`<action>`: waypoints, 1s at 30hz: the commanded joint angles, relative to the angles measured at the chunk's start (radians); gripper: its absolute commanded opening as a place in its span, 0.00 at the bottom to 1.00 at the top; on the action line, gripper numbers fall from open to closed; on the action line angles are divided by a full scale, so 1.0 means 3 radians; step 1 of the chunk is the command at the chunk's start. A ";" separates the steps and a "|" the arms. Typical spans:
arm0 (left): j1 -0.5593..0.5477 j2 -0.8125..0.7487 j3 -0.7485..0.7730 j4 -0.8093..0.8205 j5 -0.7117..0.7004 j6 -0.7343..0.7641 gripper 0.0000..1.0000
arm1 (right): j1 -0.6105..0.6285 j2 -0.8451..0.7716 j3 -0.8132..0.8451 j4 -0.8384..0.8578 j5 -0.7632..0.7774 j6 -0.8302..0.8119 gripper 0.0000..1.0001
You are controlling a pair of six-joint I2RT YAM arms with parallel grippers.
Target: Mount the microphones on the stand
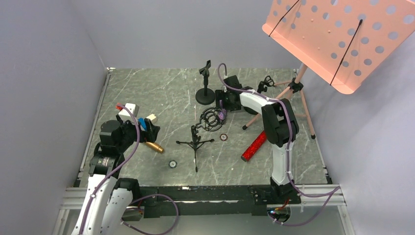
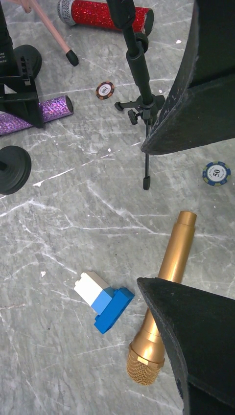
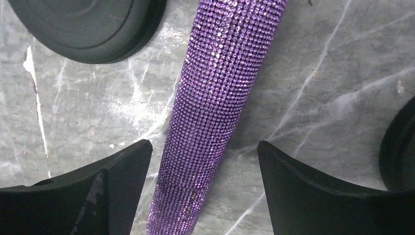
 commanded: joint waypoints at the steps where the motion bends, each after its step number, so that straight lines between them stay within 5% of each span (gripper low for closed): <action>1: 0.0018 -0.0028 0.0023 0.0110 -0.0012 0.0042 0.99 | 0.0057 0.0101 0.0012 0.0021 0.0264 -0.0029 0.83; 13: 0.0018 -0.0086 0.0012 0.0130 0.0016 0.0048 0.99 | 0.0102 -0.0175 -0.0373 0.0275 0.0701 -0.0340 0.40; 21: 0.0018 -0.0289 -0.0080 0.0387 0.0564 -0.0006 0.99 | -0.0002 -0.0925 -0.0496 0.0468 0.0200 -0.0624 0.20; 30: 0.0018 -0.0602 -0.0249 0.0689 0.0968 -0.0443 0.99 | -0.0299 -0.2018 -0.0715 0.0248 -0.0922 -0.0940 0.05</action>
